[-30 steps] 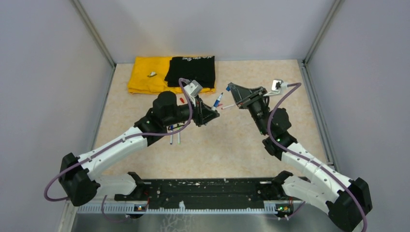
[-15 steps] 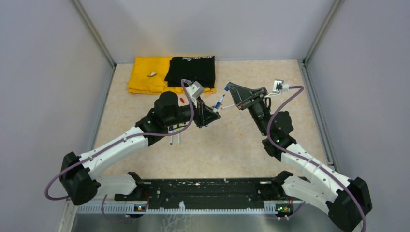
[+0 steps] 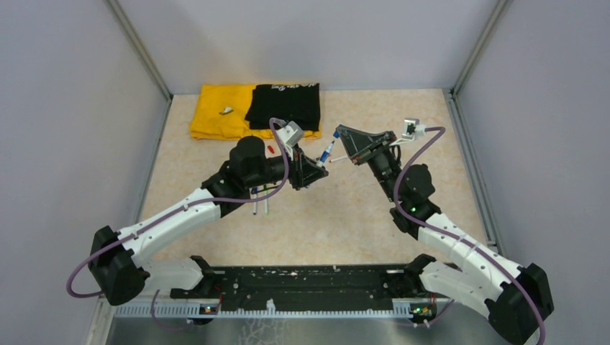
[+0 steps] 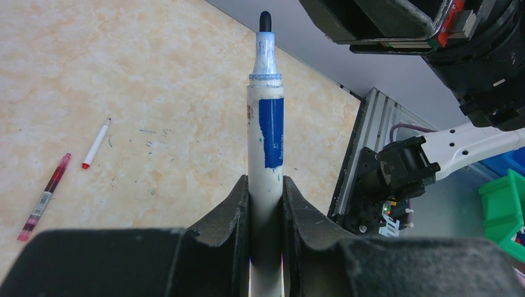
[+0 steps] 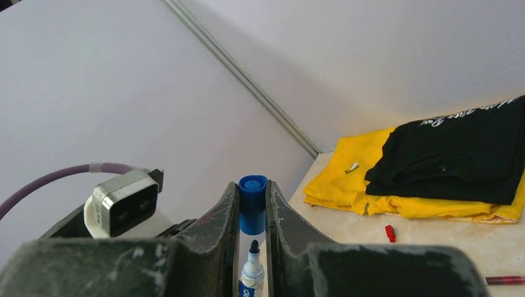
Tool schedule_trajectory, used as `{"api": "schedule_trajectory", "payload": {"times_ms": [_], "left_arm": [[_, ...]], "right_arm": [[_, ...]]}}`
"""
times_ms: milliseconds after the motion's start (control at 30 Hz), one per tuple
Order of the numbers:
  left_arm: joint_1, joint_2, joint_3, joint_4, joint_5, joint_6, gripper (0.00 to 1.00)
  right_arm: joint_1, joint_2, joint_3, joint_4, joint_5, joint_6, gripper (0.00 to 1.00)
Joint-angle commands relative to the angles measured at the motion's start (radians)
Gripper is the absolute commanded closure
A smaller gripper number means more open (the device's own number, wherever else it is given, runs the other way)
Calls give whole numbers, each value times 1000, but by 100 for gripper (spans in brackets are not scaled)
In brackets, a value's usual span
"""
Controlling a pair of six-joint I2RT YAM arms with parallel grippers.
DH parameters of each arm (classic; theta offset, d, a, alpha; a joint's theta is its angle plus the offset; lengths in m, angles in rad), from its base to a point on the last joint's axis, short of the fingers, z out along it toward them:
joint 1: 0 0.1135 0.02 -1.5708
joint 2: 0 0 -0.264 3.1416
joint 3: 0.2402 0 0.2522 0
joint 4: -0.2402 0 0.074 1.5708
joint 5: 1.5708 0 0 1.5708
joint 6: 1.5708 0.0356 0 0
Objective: Insert the pens into the pen caps
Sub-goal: Insert the pen cap onto the pen.
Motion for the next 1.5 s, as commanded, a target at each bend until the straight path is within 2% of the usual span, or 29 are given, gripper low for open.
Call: {"api": "schedule_trajectory", "payload": {"times_ms": [0, 867, 1200, 1467], "left_arm": [[-9, -23, 8, 47, 6, 10, 100], [-9, -41, 2, 54, -38, 9, 100], [-10, -48, -1, 63, -63, -2, 100], [-10, -62, -6, 75, -89, -12, 100]], "right_arm": [[-6, -16, 39, 18, -29, -23, 100], [-6, -13, 11, 8, -98, 14, 100], [-6, 22, -10, 53, -243, 57, 100], [-7, 33, -30, 79, -279, 81, 91]]}}
